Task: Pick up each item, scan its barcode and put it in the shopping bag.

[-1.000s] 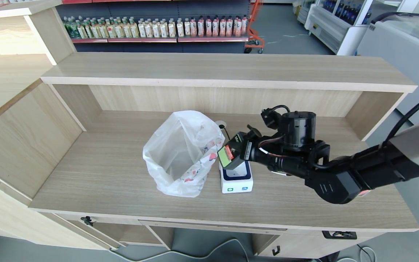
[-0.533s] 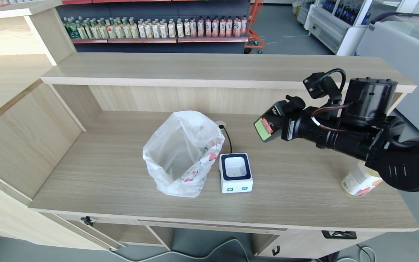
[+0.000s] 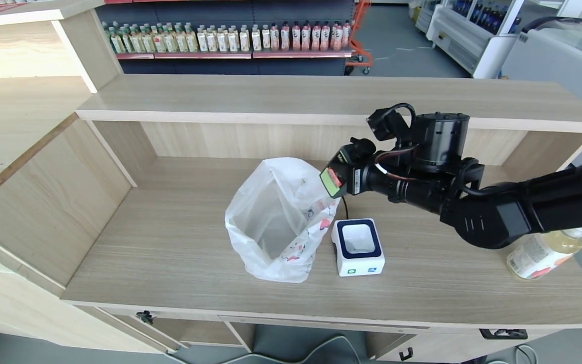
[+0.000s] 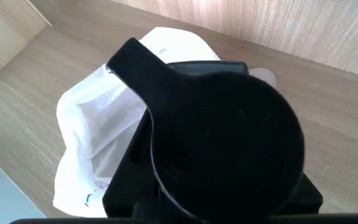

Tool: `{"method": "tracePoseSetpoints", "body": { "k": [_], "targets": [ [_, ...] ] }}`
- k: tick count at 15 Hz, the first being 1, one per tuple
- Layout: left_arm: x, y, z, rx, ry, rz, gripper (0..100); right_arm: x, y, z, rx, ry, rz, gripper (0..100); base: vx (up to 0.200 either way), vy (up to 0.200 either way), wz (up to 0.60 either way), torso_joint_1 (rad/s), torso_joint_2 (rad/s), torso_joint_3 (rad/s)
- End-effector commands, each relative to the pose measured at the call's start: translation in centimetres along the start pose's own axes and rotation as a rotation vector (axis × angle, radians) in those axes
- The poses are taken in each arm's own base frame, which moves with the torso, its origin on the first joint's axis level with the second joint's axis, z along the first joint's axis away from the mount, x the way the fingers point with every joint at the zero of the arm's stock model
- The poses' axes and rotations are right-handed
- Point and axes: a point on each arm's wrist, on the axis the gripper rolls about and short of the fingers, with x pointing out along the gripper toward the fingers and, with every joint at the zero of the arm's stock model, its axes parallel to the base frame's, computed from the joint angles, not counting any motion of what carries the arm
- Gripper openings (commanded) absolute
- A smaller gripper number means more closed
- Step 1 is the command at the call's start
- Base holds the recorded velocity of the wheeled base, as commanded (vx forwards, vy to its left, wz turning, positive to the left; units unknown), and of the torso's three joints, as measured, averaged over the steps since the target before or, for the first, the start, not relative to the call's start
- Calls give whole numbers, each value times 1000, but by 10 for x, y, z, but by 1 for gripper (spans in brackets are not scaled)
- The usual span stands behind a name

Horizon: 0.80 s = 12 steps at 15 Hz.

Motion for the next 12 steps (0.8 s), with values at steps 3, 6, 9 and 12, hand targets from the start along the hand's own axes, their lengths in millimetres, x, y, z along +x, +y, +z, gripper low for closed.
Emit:
{"method": "tracePoseSetpoints", "body": {
  "k": [3, 6, 9, 12],
  "targets": [
    [0, 0, 0, 2, -1, 0, 100, 39, 19, -52, -2, 112, 50, 0, 0, 0, 0, 0, 0, 0],
    [0, 0, 0, 4, -2, 0, 100, 67, 20, -64, -9, 98, 54, 0, 0, 0, 0, 0, 0, 0],
    [0, 0, 0, 5, -2, 0, 100, 89, 22, -72, -49, 76, 60, 0, 0, 0, 0, 0, 0, 0],
    [0, 0, 0, 7, -2, 0, 100, 104, 22, -81, -70, 71, 60, 0, 0, 0, 0, 0, 0, 0]
  ]
}}
